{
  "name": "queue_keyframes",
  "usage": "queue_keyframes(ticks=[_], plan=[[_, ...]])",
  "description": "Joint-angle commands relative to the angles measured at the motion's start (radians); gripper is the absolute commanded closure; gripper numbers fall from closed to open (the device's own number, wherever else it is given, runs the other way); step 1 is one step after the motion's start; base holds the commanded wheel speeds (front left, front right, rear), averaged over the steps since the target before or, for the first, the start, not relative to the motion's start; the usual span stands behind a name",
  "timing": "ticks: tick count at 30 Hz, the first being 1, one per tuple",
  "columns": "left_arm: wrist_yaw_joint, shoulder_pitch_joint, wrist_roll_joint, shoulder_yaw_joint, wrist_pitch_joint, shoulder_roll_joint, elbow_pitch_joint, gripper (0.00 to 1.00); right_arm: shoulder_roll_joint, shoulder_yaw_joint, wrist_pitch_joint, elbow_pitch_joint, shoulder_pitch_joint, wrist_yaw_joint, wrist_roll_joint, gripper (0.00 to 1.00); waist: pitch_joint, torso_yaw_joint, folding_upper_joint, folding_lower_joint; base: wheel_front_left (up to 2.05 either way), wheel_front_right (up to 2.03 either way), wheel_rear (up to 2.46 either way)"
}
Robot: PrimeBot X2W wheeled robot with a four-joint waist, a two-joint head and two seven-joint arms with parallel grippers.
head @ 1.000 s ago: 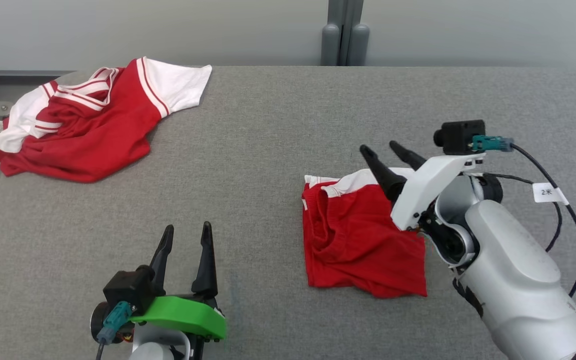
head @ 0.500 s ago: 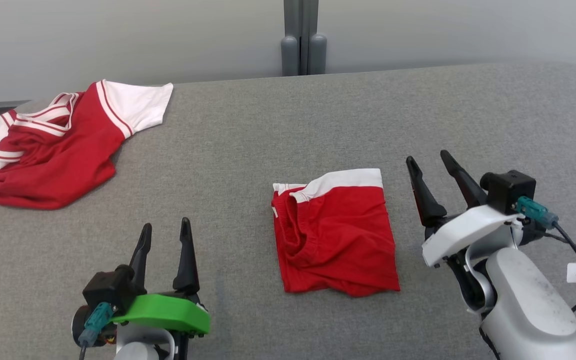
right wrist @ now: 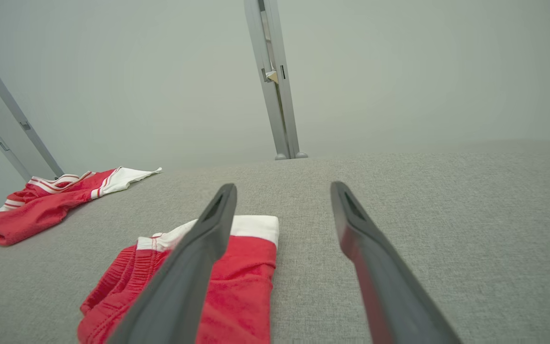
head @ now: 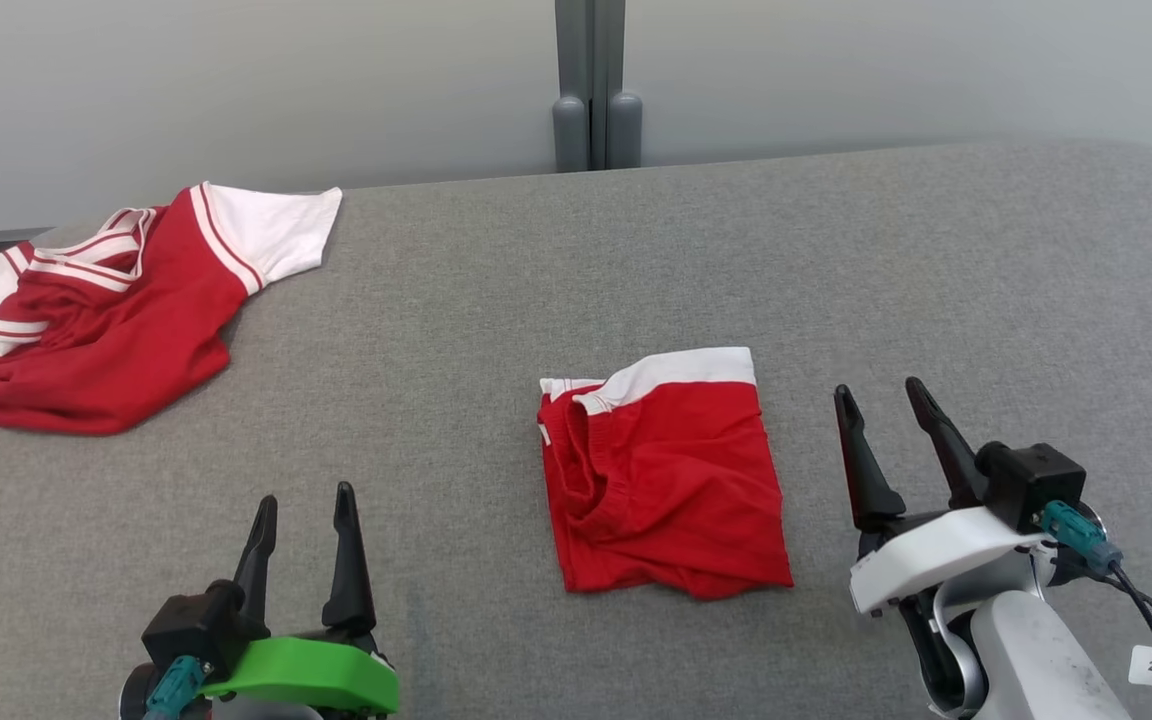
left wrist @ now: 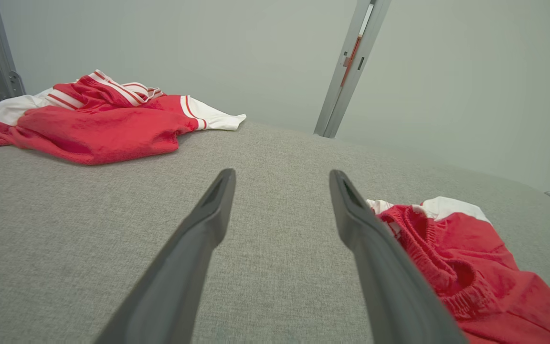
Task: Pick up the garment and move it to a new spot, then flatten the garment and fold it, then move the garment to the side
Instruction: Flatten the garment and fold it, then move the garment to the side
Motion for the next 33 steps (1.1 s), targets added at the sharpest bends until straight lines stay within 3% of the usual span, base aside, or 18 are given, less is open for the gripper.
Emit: queue_keyframes(ticks=[1, 33], plan=[[-0.006, 0.015, 0.004, 0.005, -0.001, 0.001, -0.003, 0.00, 0.005, -0.013, -0.007, -0.008, 0.018, 0.000, -0.016, 0.00, -0.002, 0.002, 0.0000, 0.0000, 0.00, 0.00, 0.00], [0.007, -0.002, -0.014, -0.015, -0.001, 0.000, 0.005, 0.00, 0.016, -0.019, -0.007, 0.013, 0.018, 0.000, -0.020, 0.00, 0.016, 0.017, 0.0000, 0.0000, 0.00, 0.00, 0.00]])
